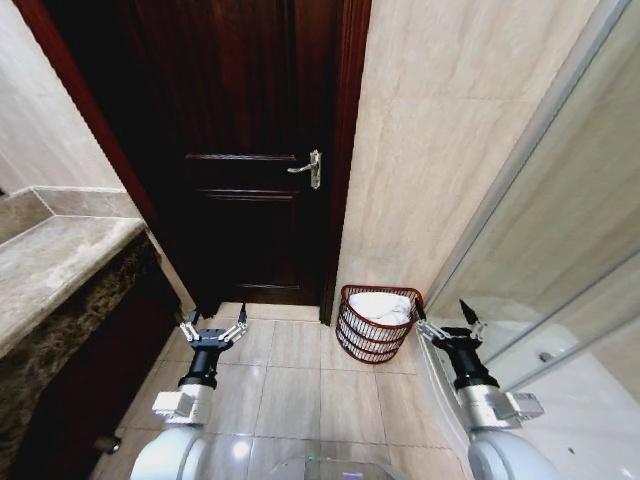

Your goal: Discard the used towel into the hamper.

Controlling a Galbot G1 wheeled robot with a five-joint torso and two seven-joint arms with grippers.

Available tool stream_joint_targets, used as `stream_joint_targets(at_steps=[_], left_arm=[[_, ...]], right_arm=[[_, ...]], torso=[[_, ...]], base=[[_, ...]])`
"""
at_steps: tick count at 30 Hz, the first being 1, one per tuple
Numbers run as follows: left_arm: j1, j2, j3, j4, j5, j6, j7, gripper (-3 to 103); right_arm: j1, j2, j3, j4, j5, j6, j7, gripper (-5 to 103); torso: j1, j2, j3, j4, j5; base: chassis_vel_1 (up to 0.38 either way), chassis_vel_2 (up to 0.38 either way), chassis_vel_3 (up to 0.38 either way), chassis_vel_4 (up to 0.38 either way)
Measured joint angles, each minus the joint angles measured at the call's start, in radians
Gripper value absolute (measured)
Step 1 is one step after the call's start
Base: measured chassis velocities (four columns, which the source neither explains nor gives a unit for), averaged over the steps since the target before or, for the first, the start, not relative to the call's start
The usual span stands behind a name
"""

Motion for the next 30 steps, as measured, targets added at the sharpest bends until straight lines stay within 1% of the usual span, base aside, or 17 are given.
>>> stream_joint_targets(at_steps=[7, 15, 18, 20, 21, 23, 26, 30], left_arm=[[0.005, 0.0, -0.005, 0.001, -0.003, -0.007, 0.005, 100], [0.009, -0.003, -0.006, -0.005, -0.003, -0.009, 0.009, 100], [0.009, -0.004, -0.006, -0.005, -0.002, -0.01, 0.009, 100], [0.009, -0.004, -0.006, -0.005, -0.002, -0.01, 0.01, 100], [0.01, -0.005, -0.005, -0.005, -0.001, -0.01, 0.01, 100], [0.01, -0.006, -0.005, -0.005, -0.001, -0.011, 0.011, 100], [0.012, -0.008, -0.003, -0.005, 0.001, -0.012, 0.012, 100], [0.012, -0.008, -0.003, -0.006, 0.002, -0.013, 0.012, 100]], right_arm=[[-0.001, 0.003, -0.001, 0.004, 0.004, 0.0, -0.001, 100], [-0.001, 0.004, 0.0, 0.008, 0.01, 0.0, -0.001, 100], [-0.002, 0.002, 0.005, 0.01, 0.017, -0.001, -0.001, 100], [-0.003, 0.002, 0.006, 0.01, 0.017, -0.001, -0.001, 100], [-0.003, 0.001, 0.008, 0.01, 0.019, -0.001, -0.001, 100], [-0.003, 0.001, 0.008, 0.01, 0.02, -0.001, -0.001, 100], [-0.004, 0.0, 0.009, 0.01, 0.021, -0.001, -0.001, 100], [-0.003, 0.0, 0.01, 0.011, 0.023, -0.001, -0.001, 100]], torso=[[0.016, 0.037, 0.021, 0.0, 0.0], [0.029, 0.068, 0.038, 0.0, 0.0], [0.038, 0.087, 0.05, 0.0, 0.0], [0.039, 0.089, 0.051, 0.0, 0.0], [0.043, 0.101, 0.058, 0.0, 0.0], [0.045, 0.105, 0.06, 0.0, 0.0], [0.054, 0.126, 0.072, 0.0, 0.0], [0.06, 0.138, 0.079, 0.0, 0.0]], base=[[0.0, 0.0, 0.0, 0.0], [0.0, 0.0, 0.0, 0.0], [0.0, 0.0, 0.0, 0.0], [0.0, 0.0, 0.0, 0.0], [0.0, 0.0, 0.0, 0.0], [0.0, 0.0, 0.0, 0.0], [0.0, 0.0, 0.0, 0.0], [0.0, 0.0, 0.0, 0.0]])
